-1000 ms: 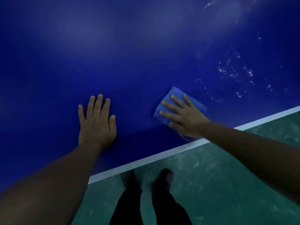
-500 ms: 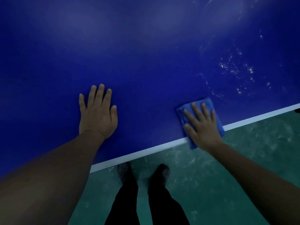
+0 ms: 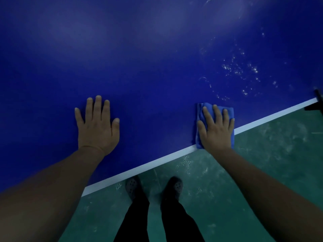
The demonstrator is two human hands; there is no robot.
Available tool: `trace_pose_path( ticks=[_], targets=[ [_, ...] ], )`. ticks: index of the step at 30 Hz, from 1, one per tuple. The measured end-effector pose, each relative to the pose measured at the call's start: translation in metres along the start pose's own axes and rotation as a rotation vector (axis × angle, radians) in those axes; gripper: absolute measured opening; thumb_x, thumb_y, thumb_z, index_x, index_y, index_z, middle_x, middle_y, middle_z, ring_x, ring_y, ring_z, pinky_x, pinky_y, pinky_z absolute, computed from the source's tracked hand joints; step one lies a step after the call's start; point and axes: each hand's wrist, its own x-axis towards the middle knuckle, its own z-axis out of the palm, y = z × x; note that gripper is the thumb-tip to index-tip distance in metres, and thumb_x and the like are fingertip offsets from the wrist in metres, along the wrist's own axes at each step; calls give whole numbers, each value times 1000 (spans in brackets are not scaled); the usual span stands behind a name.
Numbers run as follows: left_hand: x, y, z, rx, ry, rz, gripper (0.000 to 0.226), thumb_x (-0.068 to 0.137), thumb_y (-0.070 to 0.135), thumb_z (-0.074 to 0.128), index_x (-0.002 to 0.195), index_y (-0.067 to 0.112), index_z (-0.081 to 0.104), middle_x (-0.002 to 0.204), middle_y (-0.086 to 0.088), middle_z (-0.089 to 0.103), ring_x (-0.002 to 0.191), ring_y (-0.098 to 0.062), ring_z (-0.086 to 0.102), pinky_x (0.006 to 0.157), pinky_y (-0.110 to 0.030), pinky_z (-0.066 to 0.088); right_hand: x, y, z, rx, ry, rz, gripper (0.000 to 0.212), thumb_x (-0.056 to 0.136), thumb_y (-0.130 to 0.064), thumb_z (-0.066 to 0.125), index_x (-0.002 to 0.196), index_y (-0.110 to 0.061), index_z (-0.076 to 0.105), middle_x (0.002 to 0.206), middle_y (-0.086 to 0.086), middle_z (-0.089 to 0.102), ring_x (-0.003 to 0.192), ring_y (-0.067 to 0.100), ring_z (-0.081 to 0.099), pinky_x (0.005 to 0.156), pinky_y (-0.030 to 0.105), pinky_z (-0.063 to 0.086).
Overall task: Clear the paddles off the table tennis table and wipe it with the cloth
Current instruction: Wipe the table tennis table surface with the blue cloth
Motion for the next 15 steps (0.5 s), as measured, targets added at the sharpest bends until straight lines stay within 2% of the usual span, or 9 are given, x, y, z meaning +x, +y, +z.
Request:
trace_pose_path(
  ticks=[3,9,13,15],
  targets=[
    [2,3,1,-2,-6,40,72,99,53,11,159,14,18,168,-8,5,154,-28,-6,121,-61,-4,-1,-32,6,21,-8,13,68,97,-61,13,159,-34,21,169,-1,9,154,37,-2,120,62,-3],
    [4,3,0,20,-46,54,70,99,50,9,159,16,18,168,-6,5,155,-25,-6,121,-60,-3,23,-134,11,58,-5,-84,61,102,-54,20,160,-34,14,169,0,7,154,38,-2,119,66,-1],
    [6,3,0,27,-77,54,70,98,50,8,159,17,13,168,-3,-2,154,-23,-11,121,-60,-5,75,-208,6,96,18,-143,60,104,-51,23,160,-31,12,169,1,5,154,37,-4,119,64,-5],
    [6,2,0,26,-62,60,69,99,48,12,158,15,19,167,-6,4,155,-25,-5,121,-61,-2,106,-242,3,106,33,-177,60,105,-50,21,160,-30,12,169,2,3,154,36,-5,119,63,-8]
  ],
)
